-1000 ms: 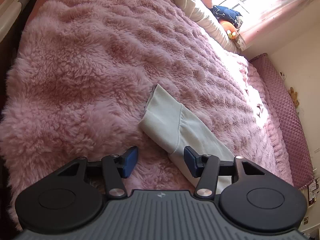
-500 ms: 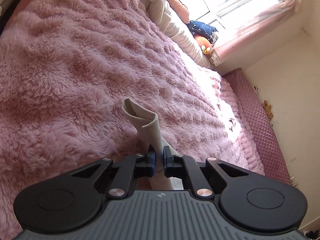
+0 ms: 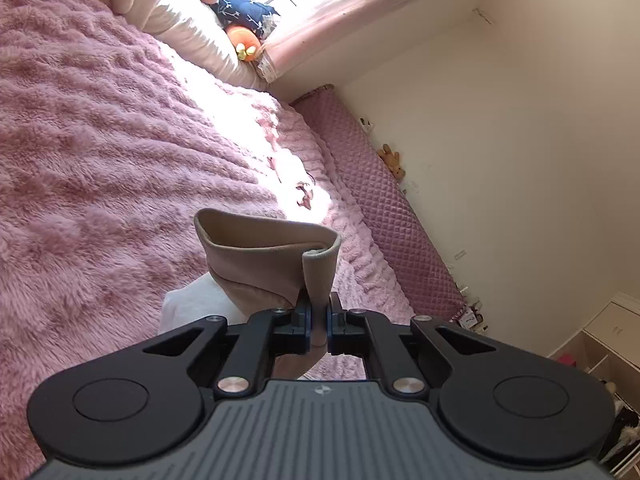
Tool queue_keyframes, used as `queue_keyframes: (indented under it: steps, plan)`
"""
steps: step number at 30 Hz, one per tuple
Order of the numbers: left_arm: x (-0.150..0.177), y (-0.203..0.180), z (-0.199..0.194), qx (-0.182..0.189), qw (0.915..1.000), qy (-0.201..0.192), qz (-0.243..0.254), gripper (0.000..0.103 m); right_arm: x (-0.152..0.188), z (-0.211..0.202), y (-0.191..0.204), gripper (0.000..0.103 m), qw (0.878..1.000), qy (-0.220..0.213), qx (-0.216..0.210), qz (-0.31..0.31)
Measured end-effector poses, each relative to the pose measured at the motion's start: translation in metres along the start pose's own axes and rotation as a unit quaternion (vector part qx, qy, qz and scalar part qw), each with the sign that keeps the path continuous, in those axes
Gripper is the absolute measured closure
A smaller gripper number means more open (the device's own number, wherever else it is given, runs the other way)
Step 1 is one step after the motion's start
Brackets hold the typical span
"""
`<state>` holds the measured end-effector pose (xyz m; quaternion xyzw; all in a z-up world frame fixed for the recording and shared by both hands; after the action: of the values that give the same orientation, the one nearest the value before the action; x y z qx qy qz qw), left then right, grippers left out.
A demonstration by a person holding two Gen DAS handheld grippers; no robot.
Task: Fold small clothes
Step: 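Fold the held sleeve across the chest with the left gripper and release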
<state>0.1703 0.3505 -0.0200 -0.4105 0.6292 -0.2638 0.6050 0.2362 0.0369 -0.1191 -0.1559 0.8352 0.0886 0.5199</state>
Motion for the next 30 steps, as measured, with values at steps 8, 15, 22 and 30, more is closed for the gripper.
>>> queue_keyframes:
  steps: [8, 15, 22, 30]
  plan:
    - [0.119, -0.108, 0.06, 0.119, 0.9882, 0.097, -0.001, 0.097, -0.008, -0.025, -0.058, 0.051, 0.999, -0.019, 0.033, 0.017]
    - [0.254, -0.144, 0.111, 0.152, 0.968, 0.199, -0.017, 0.097, 0.004, -0.043, -0.124, 0.051, 0.997, -0.003, 0.074, 0.036]
    - [0.375, -0.152, 0.142, 0.146, 0.9423, 0.301, -0.002, 0.097, 0.03, -0.054, -0.185, 0.051, 0.991, 0.021, 0.117, 0.056]
    - [0.481, -0.14, 0.148, 0.097, 0.9065, 0.402, 0.083, 0.076, 0.059, -0.061, -0.227, 0.051, 0.986, 0.045, 0.144, 0.073]
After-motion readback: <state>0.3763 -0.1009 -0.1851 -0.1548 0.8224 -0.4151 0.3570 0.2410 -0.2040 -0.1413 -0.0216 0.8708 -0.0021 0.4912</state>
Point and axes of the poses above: each gripper's, at about its wrist camera, not at the fingertips, and z roughly the way its jaws point, y to its left, x to its underside, the point moved 9 cm from there along z, roughly the way its jaws point, and after that the axes turned 7 degrees about -y, right-handed, at the moved point
